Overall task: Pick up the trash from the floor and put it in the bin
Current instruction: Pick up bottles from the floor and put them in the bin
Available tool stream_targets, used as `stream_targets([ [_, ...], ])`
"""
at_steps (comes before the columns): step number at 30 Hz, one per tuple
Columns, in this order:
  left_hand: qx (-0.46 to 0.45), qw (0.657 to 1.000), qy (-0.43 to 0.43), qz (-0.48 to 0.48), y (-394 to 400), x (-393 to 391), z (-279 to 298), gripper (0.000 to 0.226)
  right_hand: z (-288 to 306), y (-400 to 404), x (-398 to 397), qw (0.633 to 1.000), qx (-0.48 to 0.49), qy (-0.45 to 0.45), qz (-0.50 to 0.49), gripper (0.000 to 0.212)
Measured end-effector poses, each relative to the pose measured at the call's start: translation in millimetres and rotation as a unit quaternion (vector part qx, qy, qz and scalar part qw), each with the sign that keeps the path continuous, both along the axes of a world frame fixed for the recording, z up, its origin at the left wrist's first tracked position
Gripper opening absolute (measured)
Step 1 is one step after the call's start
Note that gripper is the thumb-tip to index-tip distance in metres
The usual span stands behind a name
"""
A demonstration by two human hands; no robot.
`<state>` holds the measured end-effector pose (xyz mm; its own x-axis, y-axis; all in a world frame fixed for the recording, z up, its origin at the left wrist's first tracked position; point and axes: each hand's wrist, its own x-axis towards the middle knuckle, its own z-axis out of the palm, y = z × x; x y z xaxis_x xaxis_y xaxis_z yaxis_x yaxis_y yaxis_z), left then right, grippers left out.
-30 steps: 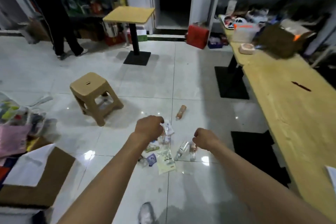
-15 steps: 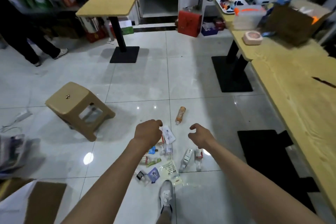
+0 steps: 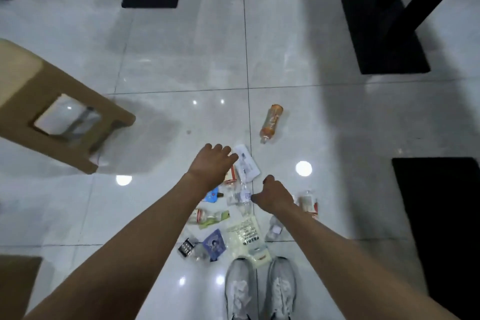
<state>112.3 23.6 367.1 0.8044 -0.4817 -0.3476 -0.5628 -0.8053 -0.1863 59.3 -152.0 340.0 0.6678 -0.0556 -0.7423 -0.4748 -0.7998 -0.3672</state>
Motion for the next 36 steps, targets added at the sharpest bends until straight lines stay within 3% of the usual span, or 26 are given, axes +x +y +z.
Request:
stream_targets([
  [5, 0.004, 0.997, -0.007, -0.076, -8.2, 20.7, -253.1, 0.05, -250.7, 26.7, 1.2, 1.0, -0.007, -0.009, -0.009, 0.082],
  [9, -0.001, 0.988, 0.02, -0.155, -17.3, 23.0, -379.1, 0.064, -376.5, 37.2, -10.5, 0.999, 0.01, -0.038, -0.034, 0.104],
  [11, 0.033, 0.978, 0.022, -0.206, -18.4, 28.2, -420.2, 0.068, -418.5, 39.6, -7.8, 0.996, 0.033, -0.063, -0.055, 0.105],
  [13, 0.052, 0.969, 0.008, -0.24, -18.5, 35.6, -450.1, 0.061, -444.3, 38.6, -2.7, 0.992, 0.053, -0.091, -0.073, 0.088],
  [15, 0.03, 0.965, -0.027, -0.258, -17.3, 44.5, -473.1, 0.05, -459.3, 34.4, 6.2, 0.991, 0.056, -0.107, -0.057, 0.071],
  [17, -0.009, 0.964, -0.049, -0.261, -17.0, 55.4, -485.3, 0.041, -462.7, 24.8, 22.5, 0.993, 0.049, -0.1, -0.032, 0.068],
  [22, -0.033, 0.987, -0.029, -0.157, -21.7, 73.8, -468.2, 0.056, -436.8, -0.3, 72.6, 0.992, -0.012, -0.096, 0.075, 0.064],
  [27, -0.045, 0.997, -0.057, -0.021, -14.2, 69.4, -403.6, 0.07, -358.7, -5.4, 108.3, 0.977, -0.032, -0.118, 0.172, 0.056],
  [32, -0.085, 0.994, -0.066, 0.029, 1.7, 57.1, -279.3, 0.058, -224.6, 17.0, 126.1, 0.969, -0.019, -0.086, 0.229, 0.049],
  [34, -0.098, 0.992, -0.043, 0.063, 6.1, 52.0, -199.6, 0.055, -150.1, 24.3, 129.7, 0.965, -0.015, -0.085, 0.246, 0.041],
  [36, -0.099, 0.989, -0.061, 0.093, 14.2, 45.4, -118.4, 0.052, -66.7, 30.2, 126.9, 0.954, -0.025, -0.094, 0.282, 0.05],
])
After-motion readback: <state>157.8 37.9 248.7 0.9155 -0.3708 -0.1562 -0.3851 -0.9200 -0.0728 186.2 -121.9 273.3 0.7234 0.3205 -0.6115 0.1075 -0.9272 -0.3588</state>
